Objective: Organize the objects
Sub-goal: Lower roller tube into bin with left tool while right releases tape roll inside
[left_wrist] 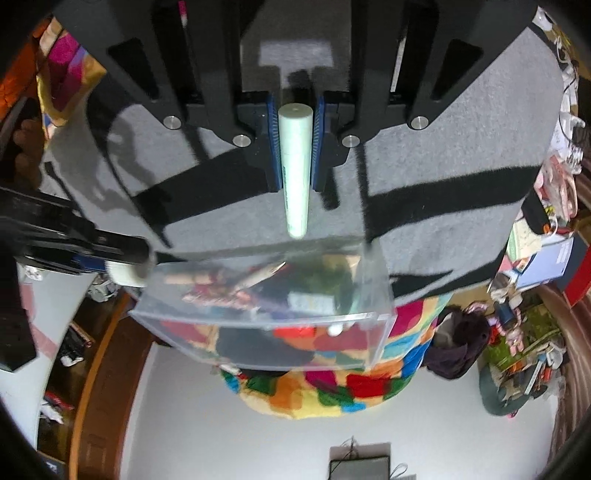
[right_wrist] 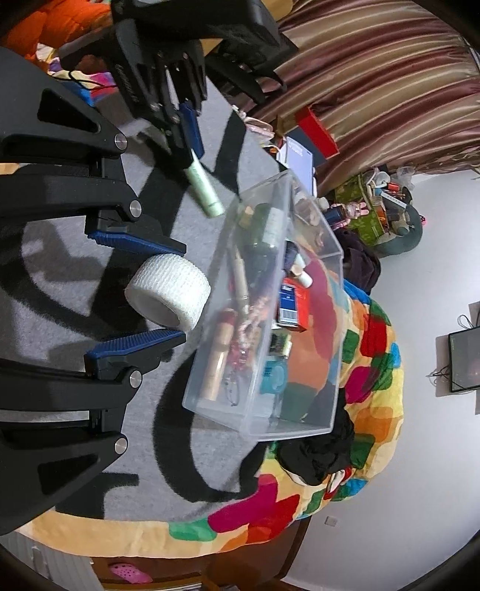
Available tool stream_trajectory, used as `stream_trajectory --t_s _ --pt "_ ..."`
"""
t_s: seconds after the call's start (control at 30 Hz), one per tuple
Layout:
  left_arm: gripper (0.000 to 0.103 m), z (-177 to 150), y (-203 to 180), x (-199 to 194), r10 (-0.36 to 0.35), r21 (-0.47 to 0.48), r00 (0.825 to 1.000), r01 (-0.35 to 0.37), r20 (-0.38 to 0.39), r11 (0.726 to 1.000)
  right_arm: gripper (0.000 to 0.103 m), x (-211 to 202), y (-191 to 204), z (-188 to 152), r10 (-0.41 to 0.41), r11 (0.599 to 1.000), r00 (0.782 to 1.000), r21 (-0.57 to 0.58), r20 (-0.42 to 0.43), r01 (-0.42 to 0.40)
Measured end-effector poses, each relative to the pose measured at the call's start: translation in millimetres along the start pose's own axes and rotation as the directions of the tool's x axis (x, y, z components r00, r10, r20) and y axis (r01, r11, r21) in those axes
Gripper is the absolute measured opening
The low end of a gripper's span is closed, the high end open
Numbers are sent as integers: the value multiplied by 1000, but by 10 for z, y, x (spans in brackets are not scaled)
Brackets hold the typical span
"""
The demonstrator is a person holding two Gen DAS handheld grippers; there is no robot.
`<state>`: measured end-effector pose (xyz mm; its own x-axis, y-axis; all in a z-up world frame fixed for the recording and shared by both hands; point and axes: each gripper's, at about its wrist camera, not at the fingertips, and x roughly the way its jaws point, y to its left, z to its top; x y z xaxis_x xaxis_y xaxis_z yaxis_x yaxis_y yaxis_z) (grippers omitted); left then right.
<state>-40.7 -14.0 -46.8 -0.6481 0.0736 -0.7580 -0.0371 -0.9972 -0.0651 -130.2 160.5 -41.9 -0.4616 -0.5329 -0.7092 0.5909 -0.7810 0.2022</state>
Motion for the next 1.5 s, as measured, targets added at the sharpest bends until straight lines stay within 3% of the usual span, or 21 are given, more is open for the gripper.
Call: stream_trajectory --t_s 0.4,0.67,0.97,1.3,1.43,1.5 --pt "15 385 -96 -288 -84 54 989 78 118 995 36 -166 28 333 -32 999 997 19 73 31" --pt "15 787 -13 -349 -90 39 978 84 187 996 36 -167 -22 611 -59 998 991 35 120 55" --pt "15 1187 204 -347 -65 -19 966 72 249 997 36 129 -205 843 -109 991 990 92 93 100" --pt "15 1373 433 -90 -32 -77 969 53 246 996 37 509 -219 880 -113 991 993 75 30 110" --pt "15 1358 414 119 -48 -83 979 65 199 994 37 596 -180 838 -106 993 994 48 -9 106" --pt "17 1330 385 184 -58 -82 982 74 178 994 43 624 -167 817 -103 994 994 36 -26 104"
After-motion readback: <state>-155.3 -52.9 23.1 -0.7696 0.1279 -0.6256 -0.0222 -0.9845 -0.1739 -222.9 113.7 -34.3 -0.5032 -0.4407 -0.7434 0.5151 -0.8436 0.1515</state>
